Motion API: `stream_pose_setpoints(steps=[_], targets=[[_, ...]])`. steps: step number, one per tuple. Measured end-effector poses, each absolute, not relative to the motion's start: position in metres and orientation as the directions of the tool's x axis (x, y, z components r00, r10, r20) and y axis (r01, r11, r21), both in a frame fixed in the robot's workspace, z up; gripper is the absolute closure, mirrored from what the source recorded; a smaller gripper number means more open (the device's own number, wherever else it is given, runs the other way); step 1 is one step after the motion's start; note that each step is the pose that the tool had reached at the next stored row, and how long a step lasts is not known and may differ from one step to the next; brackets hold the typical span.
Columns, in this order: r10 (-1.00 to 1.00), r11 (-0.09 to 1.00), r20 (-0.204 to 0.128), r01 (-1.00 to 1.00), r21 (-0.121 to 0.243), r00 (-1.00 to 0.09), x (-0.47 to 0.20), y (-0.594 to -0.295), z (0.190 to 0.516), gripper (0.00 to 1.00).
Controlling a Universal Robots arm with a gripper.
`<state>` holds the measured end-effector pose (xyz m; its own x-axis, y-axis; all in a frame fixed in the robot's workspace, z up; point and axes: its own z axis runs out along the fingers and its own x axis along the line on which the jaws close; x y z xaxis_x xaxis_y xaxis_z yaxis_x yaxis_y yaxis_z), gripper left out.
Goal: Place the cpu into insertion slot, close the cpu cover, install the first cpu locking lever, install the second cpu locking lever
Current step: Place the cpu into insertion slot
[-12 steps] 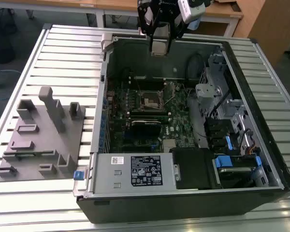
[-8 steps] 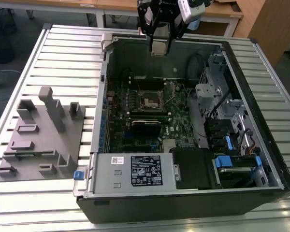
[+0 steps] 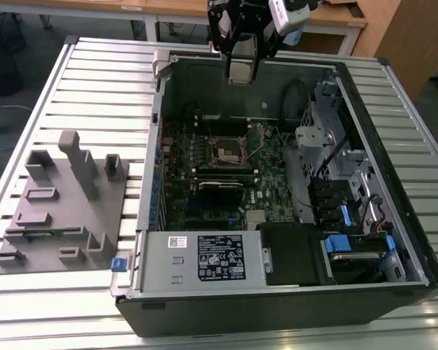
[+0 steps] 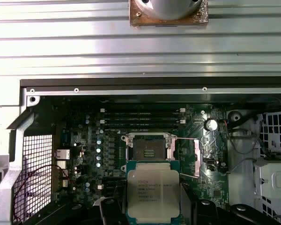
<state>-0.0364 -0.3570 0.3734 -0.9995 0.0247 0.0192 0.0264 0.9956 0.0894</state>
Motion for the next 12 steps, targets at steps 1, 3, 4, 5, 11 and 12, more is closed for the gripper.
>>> stream_pose_setpoints(steps=[1,3,4,5,11,12], targets=[[0.025,0.996,0.019,0.026,0.09,-1.0,-0.036,-0.357,0.373,0.46],[0.025,0.996,0.019,0.026,0.089,-1.0,-0.036,-0.357,0.371,0.46],[0.025,0.996,0.019,0.026,0.089,-1.0,-0.036,-0.357,0.369,0.46],[0.025,0.996,0.019,0.026,0.089,-1.0,-0.036,-0.357,0.368,0.46],[0.025,0.996,0.019,0.026,0.089,-1.0,-0.036,-0.357,0.362,0.46],[0.025,0.996,0.019,0.026,0.089,-1.0,-0.036,-0.357,0.362,0.46]])
